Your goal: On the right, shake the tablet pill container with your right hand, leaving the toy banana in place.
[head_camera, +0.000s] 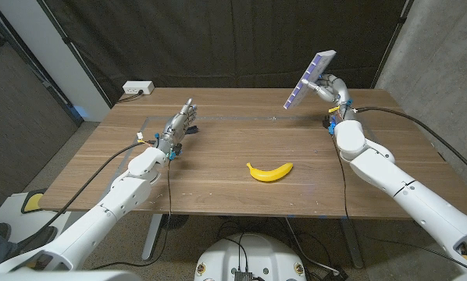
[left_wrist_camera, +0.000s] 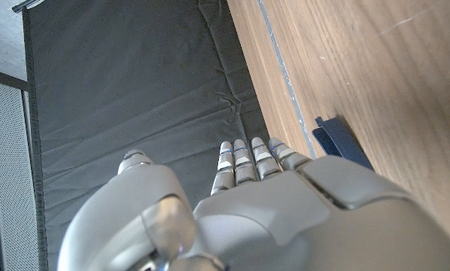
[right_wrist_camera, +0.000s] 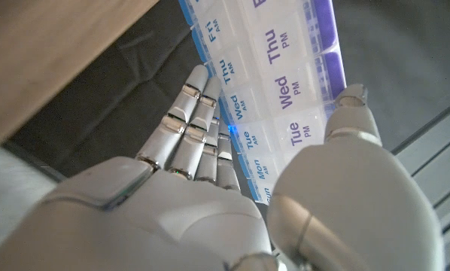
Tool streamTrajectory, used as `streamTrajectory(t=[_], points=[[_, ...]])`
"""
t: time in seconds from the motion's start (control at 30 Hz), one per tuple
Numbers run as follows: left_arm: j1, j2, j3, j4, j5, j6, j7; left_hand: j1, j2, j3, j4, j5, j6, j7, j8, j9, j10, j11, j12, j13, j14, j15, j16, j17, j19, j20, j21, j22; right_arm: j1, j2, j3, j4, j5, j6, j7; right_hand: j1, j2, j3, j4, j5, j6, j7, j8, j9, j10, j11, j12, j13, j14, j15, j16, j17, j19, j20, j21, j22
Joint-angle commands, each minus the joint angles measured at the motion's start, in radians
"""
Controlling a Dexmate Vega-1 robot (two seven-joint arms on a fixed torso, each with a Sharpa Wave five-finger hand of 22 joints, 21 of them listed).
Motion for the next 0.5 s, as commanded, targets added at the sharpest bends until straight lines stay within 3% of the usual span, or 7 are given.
streamTrajectory(t=[0.03,0.13,0.23,0.37,0.5], points=[[0.031,0.01,-0.011,-0.033,0.002,-0.004,0.022,0.002,0.009,-0.008,-0.002,-0.002,0.005,-0.003,-0.003,0.004,0.002,0.001,-0.005,0.003,0.005,0.0,-0.001,0.005,-0.007,-0.004,0.001,0.004,0.132,-0.053,-0.162,0.008,-0.465,0.113,0.258,0.107,0.167,0.062,0.022,0.009,0.27,-0.267,0.02,0.017,0.246,-0.251,-0.005,0.018,0.011,-0.14,0.002,0.003,0.016,-0.127,0.01,0.004],[0.034,0.009,-0.013,-0.034,0.0,-0.002,0.023,0.002,0.009,-0.008,-0.002,-0.002,0.005,-0.002,-0.003,0.004,0.002,0.001,-0.005,0.003,0.005,0.001,-0.001,0.005,-0.007,-0.004,0.001,0.004,0.124,-0.048,-0.147,0.009,-0.439,0.112,0.291,0.109,0.169,0.063,0.021,0.01,0.27,-0.267,0.019,0.016,0.247,-0.251,-0.006,0.018,0.014,-0.141,0.003,0.003,0.02,-0.128,0.011,0.004],[0.033,0.007,-0.011,-0.031,-0.001,-0.002,0.023,0.002,0.009,-0.009,-0.002,-0.002,0.005,-0.002,-0.003,0.004,0.003,0.0,-0.005,0.003,0.006,0.0,-0.001,0.005,-0.007,-0.004,0.001,0.004,0.092,-0.014,-0.091,0.037,-0.293,0.143,0.306,0.111,0.173,0.066,0.022,0.01,0.275,-0.267,0.019,0.015,0.255,-0.254,-0.005,0.018,0.029,-0.14,0.008,0.005,0.033,-0.128,0.016,0.004],[0.026,0.002,-0.006,-0.024,-0.001,0.0,0.017,0.002,0.01,-0.009,-0.001,-0.003,0.006,-0.003,-0.004,0.004,0.003,0.001,-0.005,0.003,0.006,0.0,-0.001,0.005,-0.007,-0.004,0.001,0.004,0.029,0.063,0.012,0.09,-0.015,0.239,0.319,0.106,0.175,0.065,0.026,0.008,0.286,-0.263,0.02,0.014,0.271,-0.243,-0.002,0.019,0.057,-0.14,0.015,0.008,0.052,-0.129,0.024,0.004],[0.012,-0.003,0.002,-0.014,0.002,-0.001,0.006,0.003,0.01,-0.009,-0.001,-0.003,0.006,-0.003,-0.004,0.004,0.003,0.001,-0.005,0.003,0.006,-0.001,-0.001,0.005,-0.007,-0.004,0.001,0.004,-0.017,0.146,0.121,0.15,0.409,0.292,0.489,0.104,0.176,0.064,0.027,0.007,0.293,-0.257,0.022,0.015,0.275,-0.242,-0.003,0.019,0.067,-0.139,0.016,0.008,0.062,-0.128,0.029,0.004]])
